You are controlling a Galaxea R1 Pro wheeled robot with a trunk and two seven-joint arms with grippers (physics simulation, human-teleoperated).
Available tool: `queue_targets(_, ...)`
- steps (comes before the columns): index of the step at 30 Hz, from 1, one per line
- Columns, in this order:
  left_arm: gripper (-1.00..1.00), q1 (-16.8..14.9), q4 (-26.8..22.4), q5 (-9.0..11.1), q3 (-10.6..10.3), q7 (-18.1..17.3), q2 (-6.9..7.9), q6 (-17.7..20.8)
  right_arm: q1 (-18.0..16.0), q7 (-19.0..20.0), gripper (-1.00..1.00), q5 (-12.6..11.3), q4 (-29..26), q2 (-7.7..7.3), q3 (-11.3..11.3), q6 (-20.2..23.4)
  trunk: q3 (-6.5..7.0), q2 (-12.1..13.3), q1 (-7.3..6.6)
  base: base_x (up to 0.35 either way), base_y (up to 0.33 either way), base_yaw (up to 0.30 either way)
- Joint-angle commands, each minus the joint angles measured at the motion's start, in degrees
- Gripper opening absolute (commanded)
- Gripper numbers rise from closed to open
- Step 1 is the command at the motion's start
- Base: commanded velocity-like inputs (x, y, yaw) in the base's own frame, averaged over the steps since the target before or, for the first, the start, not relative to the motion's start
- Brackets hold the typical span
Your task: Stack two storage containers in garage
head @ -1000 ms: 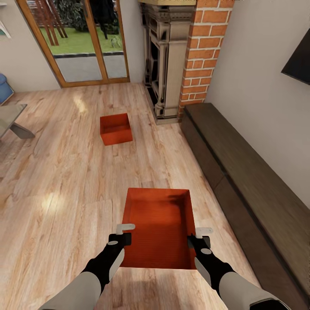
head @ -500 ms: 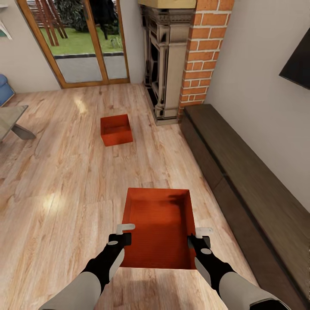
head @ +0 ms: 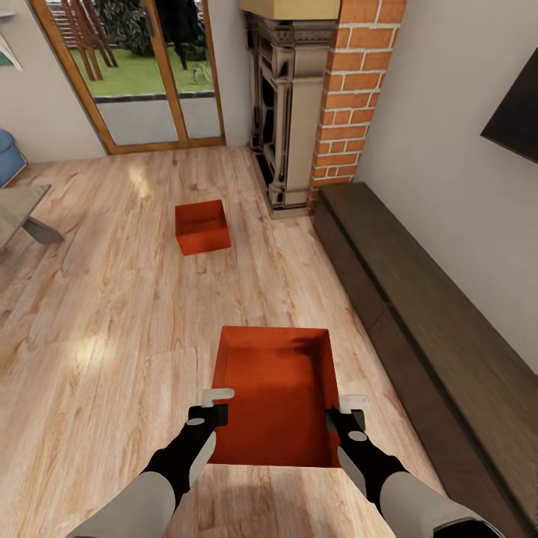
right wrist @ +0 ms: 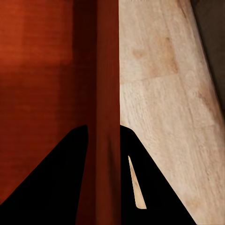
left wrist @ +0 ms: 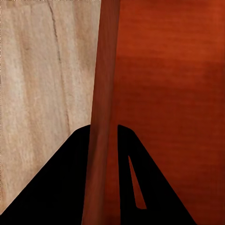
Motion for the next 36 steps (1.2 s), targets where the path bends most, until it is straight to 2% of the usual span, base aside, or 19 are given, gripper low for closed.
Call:
queue_targets(1,-1.0,0.0,-0.07,0.26,-0.02,0.45,-0.06,0.34,-0.03,-0.03,-1.0,-0.58,-0.01,0.19,0.82,-0.19,0.15,0.38,-0.22,0.0,0.0,0.0)
queue_targets(12,-1.0,0.0,-0.13,0.26,-0.02,0.45,-0.01,0.34,-0.03,-0.03,-1.0,-0.62,-0.01,0.14,0.82,-0.09,2.12,4.79,-2.64,0.0,0.0,0.0)
queue_targets(36,-1.0,-0.01,-0.92,0.26,-0.02,0.98,-0.03,0.26,-0.03,-0.03,-1.0,-0.69,-0.01,0.14,0.82,0.27,3.96,4.79,-2.64,0.0,0.0,0.0)
